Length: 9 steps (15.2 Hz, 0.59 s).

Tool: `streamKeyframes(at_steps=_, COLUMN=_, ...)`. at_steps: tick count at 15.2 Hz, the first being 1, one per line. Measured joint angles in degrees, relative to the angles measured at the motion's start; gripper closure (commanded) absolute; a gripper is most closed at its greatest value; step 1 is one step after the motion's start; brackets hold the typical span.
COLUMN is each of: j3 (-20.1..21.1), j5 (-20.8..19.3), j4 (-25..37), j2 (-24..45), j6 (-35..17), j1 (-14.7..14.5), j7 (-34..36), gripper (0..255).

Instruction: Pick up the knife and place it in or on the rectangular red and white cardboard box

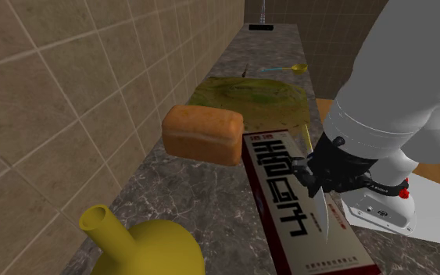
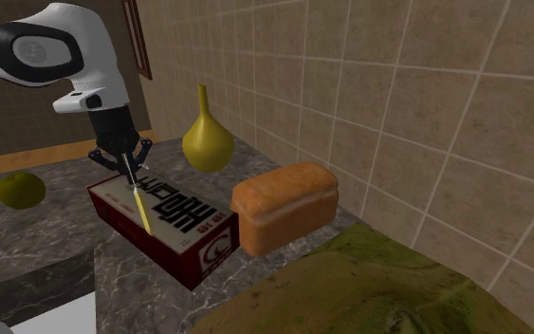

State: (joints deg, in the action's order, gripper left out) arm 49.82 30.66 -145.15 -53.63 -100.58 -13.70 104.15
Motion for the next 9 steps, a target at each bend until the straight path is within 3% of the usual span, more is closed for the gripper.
streamKeyframes(at_steps=9, j3=2.54, j5=1.94, j4=-2.81, j2=0.51, j6=-3.56, j1=-0.27, j7=0.10, gripper=255)
